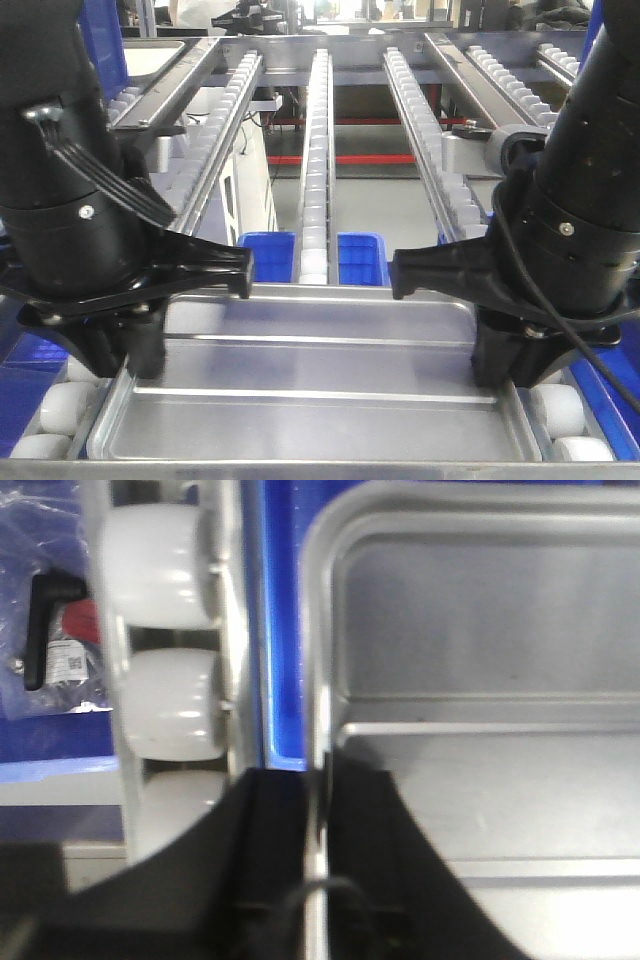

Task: Grab silver tray and stack on right shelf
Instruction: 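Descend both open grippers onto the tray's side rims and close, then lift the silver tray off the rollers with both grippers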

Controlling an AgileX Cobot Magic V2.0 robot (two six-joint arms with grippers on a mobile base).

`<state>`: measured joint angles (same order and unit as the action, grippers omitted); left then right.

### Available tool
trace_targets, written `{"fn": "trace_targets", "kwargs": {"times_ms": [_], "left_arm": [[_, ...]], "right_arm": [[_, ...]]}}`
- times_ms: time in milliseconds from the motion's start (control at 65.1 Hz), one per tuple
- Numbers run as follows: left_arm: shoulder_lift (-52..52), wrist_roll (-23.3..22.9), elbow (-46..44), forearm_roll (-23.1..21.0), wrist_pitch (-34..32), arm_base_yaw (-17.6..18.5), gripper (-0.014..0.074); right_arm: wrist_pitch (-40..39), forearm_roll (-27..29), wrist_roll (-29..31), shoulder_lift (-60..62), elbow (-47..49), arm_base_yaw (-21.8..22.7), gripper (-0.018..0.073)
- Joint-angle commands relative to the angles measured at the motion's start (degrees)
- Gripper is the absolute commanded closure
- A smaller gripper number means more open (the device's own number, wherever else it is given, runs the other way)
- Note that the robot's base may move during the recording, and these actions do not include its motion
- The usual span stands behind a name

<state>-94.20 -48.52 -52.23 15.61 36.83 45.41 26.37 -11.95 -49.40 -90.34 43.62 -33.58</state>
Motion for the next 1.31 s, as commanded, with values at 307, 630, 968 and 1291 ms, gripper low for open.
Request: {"fn": "trace_targets", "kwargs": {"times_ms": [307, 630, 968, 1291], "left_arm": [[1.4, -0.1, -1.2, 0.1, -1.1, 0.2, 0.0697], [2.3, -0.1, -2.4, -1.3, 3.2, 0.1, 0.0697], [10.7, 0.0, -6.4, -1.0, 12.2, 0.1, 0.0697], [17.7, -2.3, -4.6, -1.5, 18.6, 4.5, 0.0697]], "right_arm": [[-1.5, -0.2, 0.3, 1.1, 1.1, 0.0, 0.0491], [4.2, 0.1, 0.3, 2.1, 3.1, 0.0, 0.0491], [18.6, 0.2, 0.3, 9.7, 13.4, -0.2, 0.0491], [24.6, 1.4, -6.1, 17.1, 12.1, -6.9, 0.049]]}}
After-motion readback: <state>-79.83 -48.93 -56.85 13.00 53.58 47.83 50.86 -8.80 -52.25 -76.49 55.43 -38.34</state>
